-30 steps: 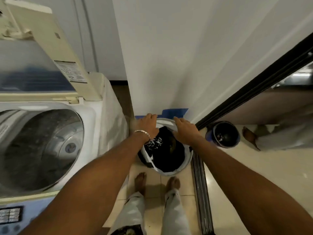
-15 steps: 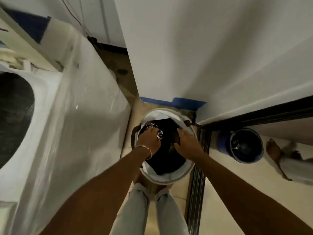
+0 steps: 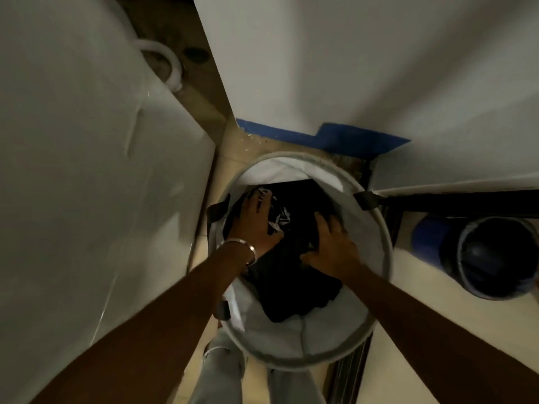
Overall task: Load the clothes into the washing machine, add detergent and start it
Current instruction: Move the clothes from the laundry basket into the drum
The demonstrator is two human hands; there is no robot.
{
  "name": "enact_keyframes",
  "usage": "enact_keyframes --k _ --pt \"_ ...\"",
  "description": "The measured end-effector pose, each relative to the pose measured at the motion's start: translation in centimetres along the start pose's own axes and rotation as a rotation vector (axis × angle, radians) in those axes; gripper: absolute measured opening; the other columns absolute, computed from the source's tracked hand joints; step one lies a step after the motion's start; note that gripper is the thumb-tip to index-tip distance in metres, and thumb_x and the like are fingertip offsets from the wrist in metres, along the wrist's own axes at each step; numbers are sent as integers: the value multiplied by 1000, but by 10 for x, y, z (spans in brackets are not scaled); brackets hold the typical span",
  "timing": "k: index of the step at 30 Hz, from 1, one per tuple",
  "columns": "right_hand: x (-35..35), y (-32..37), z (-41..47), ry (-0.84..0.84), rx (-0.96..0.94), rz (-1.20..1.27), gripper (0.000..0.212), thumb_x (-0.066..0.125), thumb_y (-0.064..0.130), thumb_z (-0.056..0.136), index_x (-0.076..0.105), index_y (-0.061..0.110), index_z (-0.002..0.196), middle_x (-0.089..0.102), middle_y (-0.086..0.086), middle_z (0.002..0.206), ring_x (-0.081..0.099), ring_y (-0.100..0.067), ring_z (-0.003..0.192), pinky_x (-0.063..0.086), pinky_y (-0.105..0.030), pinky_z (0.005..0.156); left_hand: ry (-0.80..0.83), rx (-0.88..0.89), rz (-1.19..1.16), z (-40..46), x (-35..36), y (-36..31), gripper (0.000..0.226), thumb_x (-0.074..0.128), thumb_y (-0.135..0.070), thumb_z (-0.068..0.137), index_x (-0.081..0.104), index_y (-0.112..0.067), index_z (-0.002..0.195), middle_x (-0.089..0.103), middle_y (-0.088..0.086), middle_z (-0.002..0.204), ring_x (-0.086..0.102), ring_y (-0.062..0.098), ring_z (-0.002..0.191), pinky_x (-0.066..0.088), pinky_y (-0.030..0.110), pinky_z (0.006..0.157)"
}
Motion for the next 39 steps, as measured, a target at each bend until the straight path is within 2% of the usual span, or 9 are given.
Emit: enact_keyframes --k 6,12,16,22,25,30,33,36,39 --pt "41 -37 41 83 264 545 142 88 56 51 -2 23 156 18 -9 161 22 -29 146 25 -46 119 -4 -288 -201 16 34 34 125 79 -62 55 9 -26 153 12 13 159 14 33 147 20 51 119" --pt "73 -41 58 189 447 1125 101 86 36 71 30 16 152 46 -6 147 50 -27 128 40 -39 110 -3 -479 -599 25 59 59 129 85 -67 38 30 -19 145 52 -1 139 55 15 124 49 38 103" --pt "84 -35 55 306 513 1387 70 78 40 79 52 16 139 62 -9 128 61 -29 111 49 -40 98 0 -582 -765 25 62 64 84 82 -49 65 47 -18 135 61 -7 124 59 12 109 46 28 99" --pt "94 -36 55 232 502 1372 73 77 44 79 49 18 142 60 -7 131 60 -27 113 46 -43 105 -1 -821 -1070 12 70 73 70 84 -60 48 73 -18 104 77 5 92 73 25 80 59 32 73" --pt "97 -34 56 194 441 1393 64 74 38 84 49 20 141 61 -3 129 60 -24 111 47 -41 104 -33 -780 -1088 11 68 75 48 79 -48 68 71 -21 108 74 1 99 71 18 84 55 17 59" --pt "105 -35 58 268 414 1431 63 71 42 85 49 22 141 59 -4 134 60 -22 113 46 -40 104 23 -772 -1139 11 84 84 43 71 -34 79 68 -8 113 71 8 110 65 27 108 48 39 102" --pt "112 -47 58 279 421 1428 80 76 49 78 43 23 147 56 -3 139 57 -24 120 42 -44 109 14 -874 -1089 1 95 102 34 69 -31 78 68 -7 102 67 19 105 62 36 102 53 42 87" --pt "115 -46 58 266 411 1366 88 73 55 78 36 23 151 48 -2 147 49 -25 129 36 -44 114 110 -975 -1193 -10 100 97 61 67 -40 82 52 -10 133 59 12 119 55 24 99 48 27 72" --pt "111 -48 60 214 421 1266 96 73 61 75 30 24 153 42 0 150 43 -26 135 32 -43 116 175 -944 -1200 -12 95 85 55 54 -35 95 43 -8 141 57 1 94 54 15 77 45 26 68"
Point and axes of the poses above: each hand's wrist, its own z-axis towards the middle knuckle, its own x-axis out of the palm, y = z × x, the point moved 6 cm from there along z, towards the middle knuckle
